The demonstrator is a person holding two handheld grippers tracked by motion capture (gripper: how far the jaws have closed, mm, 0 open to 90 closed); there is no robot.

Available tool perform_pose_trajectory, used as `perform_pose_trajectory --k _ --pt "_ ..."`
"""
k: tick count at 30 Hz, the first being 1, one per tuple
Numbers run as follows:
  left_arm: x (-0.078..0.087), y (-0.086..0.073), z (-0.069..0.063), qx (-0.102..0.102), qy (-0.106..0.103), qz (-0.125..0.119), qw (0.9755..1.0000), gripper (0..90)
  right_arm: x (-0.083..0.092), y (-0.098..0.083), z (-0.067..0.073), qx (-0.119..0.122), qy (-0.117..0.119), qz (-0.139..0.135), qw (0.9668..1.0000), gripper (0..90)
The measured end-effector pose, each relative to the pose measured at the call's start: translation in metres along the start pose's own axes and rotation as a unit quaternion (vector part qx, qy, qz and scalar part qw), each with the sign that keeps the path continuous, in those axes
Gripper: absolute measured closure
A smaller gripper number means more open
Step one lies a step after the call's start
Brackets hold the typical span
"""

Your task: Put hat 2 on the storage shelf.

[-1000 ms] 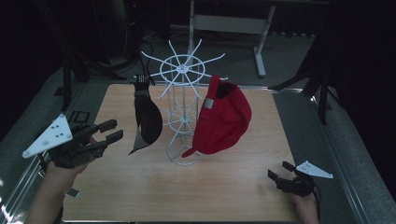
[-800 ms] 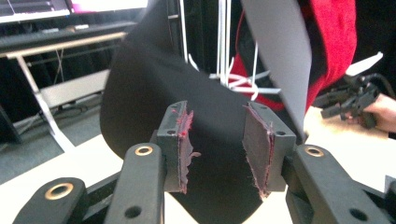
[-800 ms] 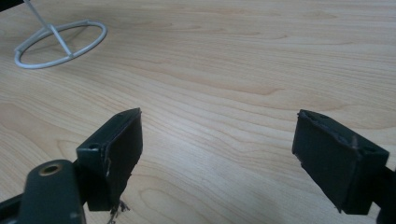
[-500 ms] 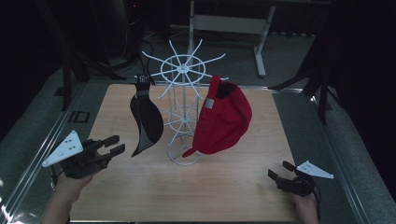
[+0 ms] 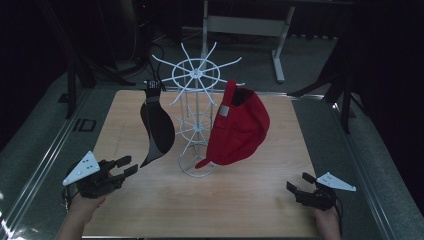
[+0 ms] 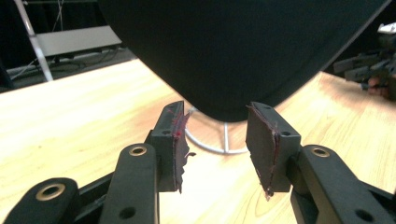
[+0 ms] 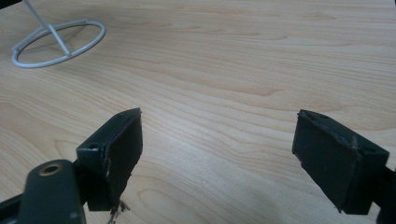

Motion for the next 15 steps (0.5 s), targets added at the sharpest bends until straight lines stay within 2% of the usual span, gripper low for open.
perform_pose_trajectory --k 11,15 --pt "-0.006 -0.030 0.004 0.010 0.010 -0.002 0.9999 57.7 0.000 0.000 0.000 0.000 -0.001 -0.001 1.0000 16.0" --pt "-0.009 -0.044 0.006 0.023 0.011 0.010 0.9996 57.7 0.000 0.000 0.000 0.002 0.000 0.001 1.0000 16.0"
Point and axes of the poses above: each handheld gripper's, and its own axes: x roughly backward along the jaws, y roughly out of its top, z roughly to its left, the point moved 2 cm from there along -x, roughly forward along the jaws, and after that the axes turned 12 degrees about -y, right-handed, at the moved point
